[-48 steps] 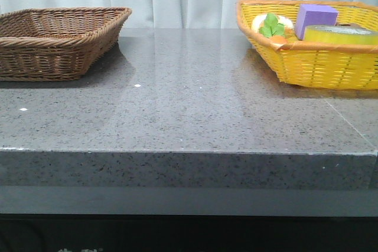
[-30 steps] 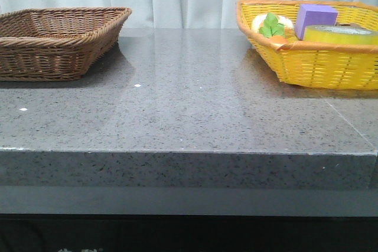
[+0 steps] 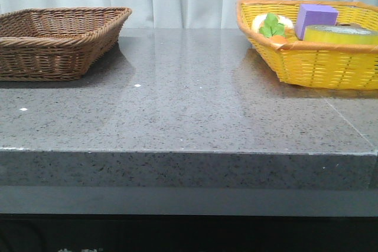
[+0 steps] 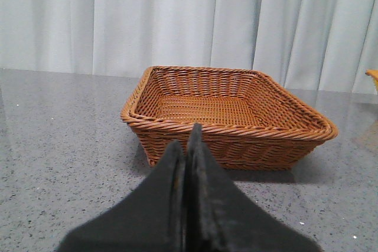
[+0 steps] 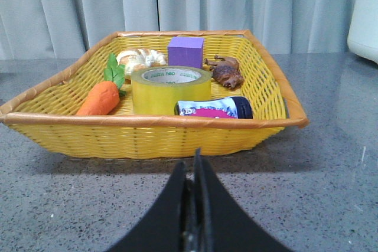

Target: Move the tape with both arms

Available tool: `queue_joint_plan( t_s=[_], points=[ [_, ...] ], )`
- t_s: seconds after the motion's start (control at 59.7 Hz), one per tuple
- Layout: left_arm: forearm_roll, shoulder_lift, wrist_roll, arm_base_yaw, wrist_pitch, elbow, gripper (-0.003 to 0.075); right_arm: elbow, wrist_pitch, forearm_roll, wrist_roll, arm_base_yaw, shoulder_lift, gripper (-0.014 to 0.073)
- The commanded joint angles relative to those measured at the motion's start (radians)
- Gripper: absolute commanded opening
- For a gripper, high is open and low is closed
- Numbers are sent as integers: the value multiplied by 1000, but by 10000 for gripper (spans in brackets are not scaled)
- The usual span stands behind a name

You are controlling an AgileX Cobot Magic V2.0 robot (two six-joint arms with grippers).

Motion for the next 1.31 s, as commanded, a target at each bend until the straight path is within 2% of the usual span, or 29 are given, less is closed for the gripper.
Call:
queue_joint_plan(
  t_s=[0.0, 0.519, 0.787, 1.038, 1.289],
  points=[
    [-3, -19, -11, 3, -82, 8, -20, -6, -81, -2, 0, -6, -23, -68],
    [-3, -19, -11, 3, -82, 8, -20, -6, -81, -2, 0, -6, -23, -68],
    [-3, -17, -11, 3, -93, -23, -20, -23, -141, -2, 0, -6, -23, -68],
    [-4, -5, -11, 3, -45, -269, -20, -220, -36, -3, 0, -6, -21, -68],
    [-4, 148, -11, 3, 248, -618, -20, -510, 162, -3, 0, -6, 107, -68]
  ],
)
